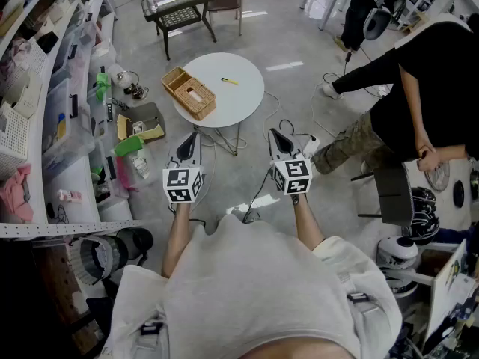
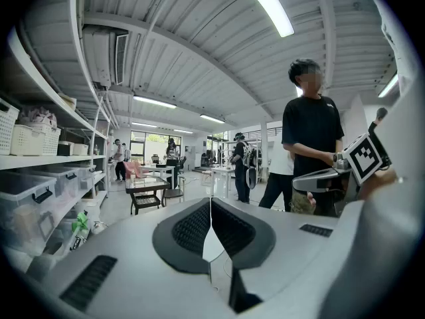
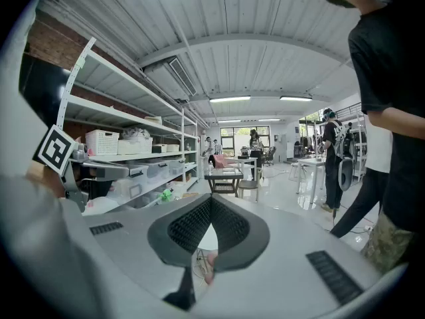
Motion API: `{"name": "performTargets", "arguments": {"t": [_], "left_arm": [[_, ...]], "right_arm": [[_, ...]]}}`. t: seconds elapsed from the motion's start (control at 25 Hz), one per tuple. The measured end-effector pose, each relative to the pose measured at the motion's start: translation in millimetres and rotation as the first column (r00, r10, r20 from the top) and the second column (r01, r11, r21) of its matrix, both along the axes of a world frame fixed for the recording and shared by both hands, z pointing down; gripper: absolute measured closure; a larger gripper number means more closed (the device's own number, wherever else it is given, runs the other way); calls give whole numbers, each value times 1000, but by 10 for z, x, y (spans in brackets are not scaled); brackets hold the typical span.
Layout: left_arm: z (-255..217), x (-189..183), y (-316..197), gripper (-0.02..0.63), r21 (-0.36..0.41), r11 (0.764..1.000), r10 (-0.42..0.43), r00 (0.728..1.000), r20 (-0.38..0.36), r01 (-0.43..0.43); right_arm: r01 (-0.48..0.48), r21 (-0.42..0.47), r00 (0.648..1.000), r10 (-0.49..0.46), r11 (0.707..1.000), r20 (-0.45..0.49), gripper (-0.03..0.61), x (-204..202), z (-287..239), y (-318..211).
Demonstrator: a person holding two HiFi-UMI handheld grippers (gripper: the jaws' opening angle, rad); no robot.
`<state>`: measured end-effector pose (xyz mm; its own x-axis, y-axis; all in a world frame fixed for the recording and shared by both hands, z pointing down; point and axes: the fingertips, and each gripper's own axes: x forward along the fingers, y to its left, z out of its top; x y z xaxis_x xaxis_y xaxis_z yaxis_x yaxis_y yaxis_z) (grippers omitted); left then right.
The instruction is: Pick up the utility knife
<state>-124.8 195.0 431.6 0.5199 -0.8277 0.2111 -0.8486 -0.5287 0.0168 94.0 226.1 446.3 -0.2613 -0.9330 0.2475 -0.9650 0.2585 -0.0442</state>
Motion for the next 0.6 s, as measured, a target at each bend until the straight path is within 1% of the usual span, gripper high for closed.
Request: {"name": "performTargets", "arguments": {"t": [0.32, 0.6], "left_arm": [[98, -5, 39, 591, -15, 1000, -4, 1000, 8, 4], [108, 155, 66, 591, -14, 1000, -3, 1000, 14, 4]], "right_arm": [[4, -5, 1000, -4, 1000, 7, 548, -16, -1, 37], [11, 6, 1000, -11, 1000, 3, 548, 112, 34, 51]]}}
